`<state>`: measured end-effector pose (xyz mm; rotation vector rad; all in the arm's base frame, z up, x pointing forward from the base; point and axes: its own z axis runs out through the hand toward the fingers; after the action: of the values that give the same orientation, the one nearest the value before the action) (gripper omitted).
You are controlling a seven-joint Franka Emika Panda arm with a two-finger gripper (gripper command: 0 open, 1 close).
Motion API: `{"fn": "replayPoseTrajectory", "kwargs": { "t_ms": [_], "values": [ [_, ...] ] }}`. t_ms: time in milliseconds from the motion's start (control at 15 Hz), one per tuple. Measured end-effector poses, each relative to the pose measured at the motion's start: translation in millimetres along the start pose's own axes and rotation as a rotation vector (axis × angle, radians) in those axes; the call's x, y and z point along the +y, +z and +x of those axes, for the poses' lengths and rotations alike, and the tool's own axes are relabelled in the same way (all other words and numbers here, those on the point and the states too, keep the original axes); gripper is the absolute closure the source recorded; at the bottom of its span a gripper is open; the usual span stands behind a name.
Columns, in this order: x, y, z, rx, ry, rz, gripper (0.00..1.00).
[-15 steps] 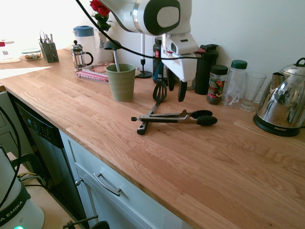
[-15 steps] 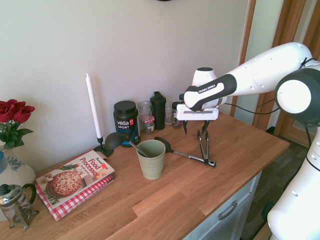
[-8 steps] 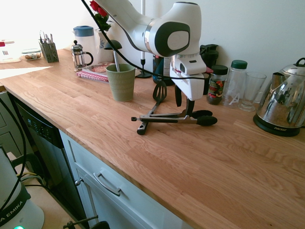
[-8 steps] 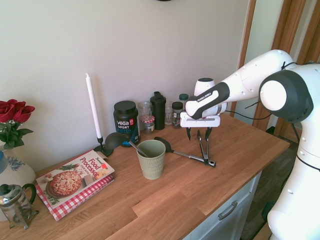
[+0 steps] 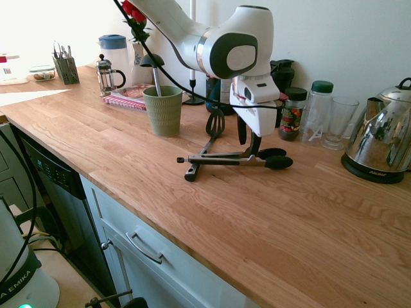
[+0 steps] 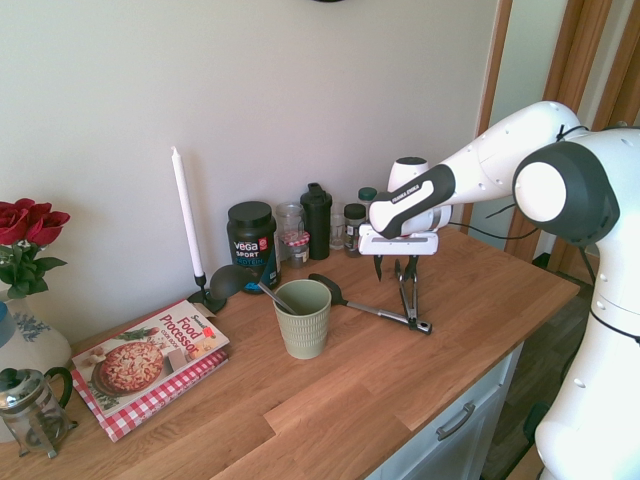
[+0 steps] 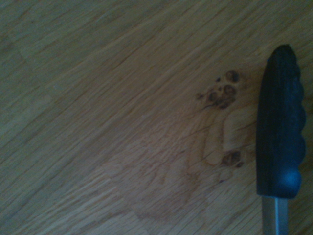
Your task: Put the tongs back in the holder
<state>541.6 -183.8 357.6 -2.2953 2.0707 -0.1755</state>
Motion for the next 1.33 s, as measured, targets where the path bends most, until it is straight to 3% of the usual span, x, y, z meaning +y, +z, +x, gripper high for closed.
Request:
{"fn": "replayPoseTrajectory", "kwargs": {
  "t_ms": [1000, 1133, 1333],
  "values": [
    [4.2, 5.0, 6.9, -0.026, -0.007, 0.001, 1.00],
    [4.1, -13.9, 9.1, -0.047, -0.012, 0.026, 1.00],
    [5.6, -87.9, 5.7, -0.070, -0.042, 0.090, 1.00]
  ]
}}
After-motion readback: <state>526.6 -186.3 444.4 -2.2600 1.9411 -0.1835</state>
